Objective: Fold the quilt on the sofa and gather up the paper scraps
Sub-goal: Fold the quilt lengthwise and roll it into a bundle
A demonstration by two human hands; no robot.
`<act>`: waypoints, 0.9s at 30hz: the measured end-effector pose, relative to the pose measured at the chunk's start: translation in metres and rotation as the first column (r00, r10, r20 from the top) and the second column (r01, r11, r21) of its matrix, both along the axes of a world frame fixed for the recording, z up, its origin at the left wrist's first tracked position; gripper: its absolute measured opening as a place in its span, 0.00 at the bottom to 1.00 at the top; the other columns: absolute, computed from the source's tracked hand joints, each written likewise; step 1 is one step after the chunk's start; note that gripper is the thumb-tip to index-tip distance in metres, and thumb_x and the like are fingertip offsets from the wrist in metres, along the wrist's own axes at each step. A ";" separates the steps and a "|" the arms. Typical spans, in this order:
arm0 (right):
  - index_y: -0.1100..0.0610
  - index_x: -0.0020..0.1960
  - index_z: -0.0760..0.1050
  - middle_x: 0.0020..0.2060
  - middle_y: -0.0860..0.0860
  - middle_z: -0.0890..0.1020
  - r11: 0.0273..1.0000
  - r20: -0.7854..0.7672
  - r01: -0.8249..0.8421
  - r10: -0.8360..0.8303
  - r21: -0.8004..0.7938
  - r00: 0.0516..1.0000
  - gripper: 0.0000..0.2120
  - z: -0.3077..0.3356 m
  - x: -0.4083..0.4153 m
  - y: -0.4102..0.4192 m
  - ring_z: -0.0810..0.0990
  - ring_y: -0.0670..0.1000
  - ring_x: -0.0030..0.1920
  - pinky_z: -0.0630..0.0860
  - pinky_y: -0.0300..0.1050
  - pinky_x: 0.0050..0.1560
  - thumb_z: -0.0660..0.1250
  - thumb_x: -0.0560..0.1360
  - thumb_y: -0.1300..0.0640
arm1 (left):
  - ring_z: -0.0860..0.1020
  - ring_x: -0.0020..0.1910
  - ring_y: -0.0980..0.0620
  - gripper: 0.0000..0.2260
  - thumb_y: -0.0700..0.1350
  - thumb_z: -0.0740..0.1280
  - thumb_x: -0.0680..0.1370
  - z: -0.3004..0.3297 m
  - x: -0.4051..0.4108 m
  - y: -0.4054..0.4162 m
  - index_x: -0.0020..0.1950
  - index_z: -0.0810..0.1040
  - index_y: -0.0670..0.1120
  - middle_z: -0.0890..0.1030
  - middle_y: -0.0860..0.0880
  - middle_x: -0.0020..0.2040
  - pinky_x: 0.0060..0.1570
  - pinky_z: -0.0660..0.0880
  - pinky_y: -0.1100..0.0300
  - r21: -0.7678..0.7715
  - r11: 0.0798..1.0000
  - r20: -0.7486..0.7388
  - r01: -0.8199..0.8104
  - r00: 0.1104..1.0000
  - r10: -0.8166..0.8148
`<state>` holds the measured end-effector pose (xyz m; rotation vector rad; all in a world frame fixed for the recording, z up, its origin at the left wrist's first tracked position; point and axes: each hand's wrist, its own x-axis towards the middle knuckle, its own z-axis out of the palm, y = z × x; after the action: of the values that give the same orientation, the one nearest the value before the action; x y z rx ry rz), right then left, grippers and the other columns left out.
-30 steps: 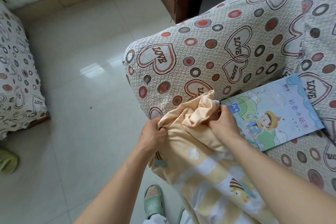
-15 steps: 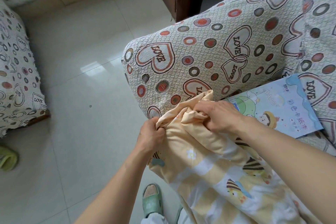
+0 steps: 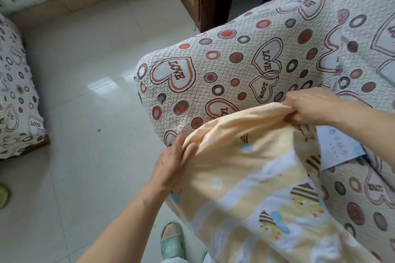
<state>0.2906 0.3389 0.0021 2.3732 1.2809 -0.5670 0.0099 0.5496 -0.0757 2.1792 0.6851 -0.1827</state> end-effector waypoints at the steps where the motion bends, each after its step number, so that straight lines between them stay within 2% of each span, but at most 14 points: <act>1: 0.49 0.43 0.71 0.37 0.45 0.72 1.000 0.030 0.028 -0.028 -0.013 0.999 0.08 0.005 0.011 -0.009 0.79 0.53 0.46 0.71 0.44 0.35 0.65 0.74 0.45 | 0.77 0.44 0.44 0.14 0.63 0.59 0.78 0.002 0.003 0.001 0.47 0.66 0.53 0.75 0.52 0.38 0.41 0.70 0.52 -0.001 0.999 0.019 0.043 0.999 -0.043; 4: 0.50 0.43 0.71 0.35 0.45 0.68 0.999 0.104 0.032 -0.028 -0.039 0.994 0.06 0.011 0.032 -0.023 0.78 0.54 0.46 0.67 0.43 0.33 0.65 0.74 0.49 | 0.79 0.46 0.46 0.27 0.72 0.61 0.69 0.013 0.025 -0.001 0.57 0.70 0.52 0.81 0.52 0.44 0.44 0.75 0.51 0.033 0.986 0.031 0.162 0.986 -0.163; 8: 0.50 0.49 0.75 0.44 0.48 0.71 0.988 0.098 0.155 -0.156 0.018 0.983 0.08 0.000 0.039 -0.027 0.78 0.56 0.51 0.68 0.44 0.36 0.66 0.74 0.47 | 0.80 0.49 0.49 0.24 0.63 0.71 0.71 0.014 0.045 -0.001 0.62 0.68 0.58 0.82 0.53 0.51 0.49 0.77 0.53 0.047 0.989 0.057 0.143 0.988 -0.146; 10: 0.51 0.49 0.74 0.48 0.51 0.74 0.965 0.044 0.244 -0.250 0.100 0.967 0.07 -0.013 0.038 -0.026 0.77 0.58 0.51 0.73 0.48 0.42 0.66 0.72 0.52 | 0.81 0.46 0.55 0.21 0.58 0.74 0.71 0.012 0.049 0.001 0.60 0.71 0.59 0.83 0.56 0.47 0.46 0.76 0.59 0.031 0.994 0.056 0.104 0.993 -0.106; 12: 0.53 0.51 0.74 0.50 0.53 0.74 0.927 -0.024 0.337 -0.338 0.163 0.941 0.09 -0.025 0.035 -0.024 0.76 0.59 0.53 0.74 0.50 0.45 0.66 0.71 0.57 | 0.78 0.39 0.66 0.18 0.55 0.76 0.70 0.009 0.055 0.002 0.57 0.76 0.56 0.80 0.60 0.39 0.39 0.71 0.71 0.000 0.998 0.033 0.063 0.997 -0.063; 13: 0.54 0.52 0.74 0.51 0.54 0.74 0.898 -0.069 0.383 -0.377 0.218 0.923 0.10 -0.030 0.033 -0.023 0.76 0.59 0.54 0.74 0.51 0.47 0.66 0.71 0.58 | 0.77 0.37 0.65 0.17 0.54 0.76 0.70 0.008 0.056 0.002 0.55 0.77 0.55 0.80 0.60 0.38 0.38 0.70 0.71 -0.020 0.999 0.019 0.043 0.999 -0.043; 15: 0.54 0.59 0.73 0.56 0.54 0.72 0.785 -0.115 0.488 -0.484 0.381 0.868 0.16 -0.037 0.030 -0.021 0.76 0.60 0.55 0.75 0.52 0.48 0.69 0.72 0.57 | 0.78 0.40 0.59 0.17 0.55 0.77 0.69 0.004 0.058 0.003 0.54 0.79 0.56 0.81 0.57 0.40 0.43 0.73 0.62 -0.046 0.999 0.001 0.019 1.000 -0.019; 17: 0.53 0.67 0.65 0.63 0.55 0.68 0.608 -0.123 0.620 -0.658 0.496 0.743 0.27 -0.045 0.028 -0.020 0.74 0.60 0.59 0.74 0.54 0.50 0.72 0.71 0.53 | 0.79 0.42 0.55 0.17 0.56 0.77 0.67 -0.001 0.061 0.006 0.54 0.79 0.57 0.82 0.56 0.41 0.45 0.75 0.57 -0.041 0.999 -0.023 0.008 1.000 -0.009; 18: 0.55 0.70 0.61 0.66 0.57 0.67 0.512 -0.149 0.703 -0.746 0.493 0.649 0.34 -0.048 0.026 -0.019 0.71 0.61 0.63 0.73 0.57 0.54 0.73 0.71 0.50 | 0.79 0.43 0.55 0.17 0.56 0.78 0.67 -0.003 0.058 0.005 0.53 0.79 0.57 0.82 0.57 0.41 0.46 0.75 0.56 -0.039 0.999 -0.032 0.001 0.999 -0.002; 20: 0.59 0.73 0.56 0.69 0.61 0.65 0.288 -0.262 0.888 -0.882 0.359 0.392 0.42 -0.064 0.031 -0.025 0.64 0.63 0.69 0.67 0.61 0.64 0.73 0.69 0.45 | 0.79 0.42 0.57 0.17 0.56 0.78 0.67 -0.004 0.059 0.007 0.53 0.79 0.58 0.82 0.57 0.40 0.46 0.75 0.56 -0.043 0.999 -0.042 0.002 0.999 -0.003; 22: 0.61 0.74 0.56 0.71 0.62 0.65 0.074 -0.382 0.980 -0.913 0.185 0.142 0.44 -0.077 0.031 -0.031 0.62 0.63 0.71 0.63 0.60 0.68 0.73 0.69 0.42 | 0.78 0.40 0.60 0.18 0.57 0.78 0.66 -0.005 0.060 0.009 0.52 0.79 0.59 0.82 0.58 0.39 0.45 0.75 0.57 -0.068 0.998 -0.038 0.003 0.999 -0.006; 23: 0.61 0.74 0.57 0.71 0.61 0.65 -0.008 -0.445 0.991 -0.894 0.133 0.053 0.43 -0.082 0.030 -0.033 0.63 0.62 0.71 0.63 0.57 0.69 0.73 0.69 0.44 | 0.78 0.40 0.62 0.18 0.58 0.78 0.65 -0.005 0.061 0.009 0.52 0.79 0.60 0.82 0.59 0.38 0.44 0.75 0.57 -0.083 0.997 -0.040 0.005 0.999 -0.009; 25: 0.64 0.72 0.64 0.69 0.61 0.70 -0.051 -0.539 0.995 -0.842 0.087 0.004 0.36 -0.089 0.025 -0.031 0.69 0.60 0.68 0.66 0.52 0.66 0.74 0.71 0.51 | 0.78 0.38 0.63 0.20 0.59 0.79 0.62 -0.006 0.064 0.011 0.51 0.78 0.61 0.81 0.61 0.37 0.42 0.75 0.58 -0.116 0.993 -0.047 0.009 0.999 -0.015; 27: 0.66 0.63 0.74 0.60 0.62 0.78 -0.039 -0.581 0.993 -0.813 0.108 0.032 0.23 -0.091 0.023 -0.029 0.76 0.60 0.60 0.70 0.51 0.62 0.73 0.72 0.57 | 0.78 0.36 0.62 0.20 0.59 0.79 0.61 -0.006 0.065 0.013 0.50 0.78 0.62 0.81 0.62 0.37 0.42 0.76 0.56 -0.157 0.988 -0.047 0.013 0.999 -0.021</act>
<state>0.3133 0.3099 -0.0885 3.5055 -0.7009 -1.1672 0.0752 0.5621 -0.0818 2.0362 0.6573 -0.2900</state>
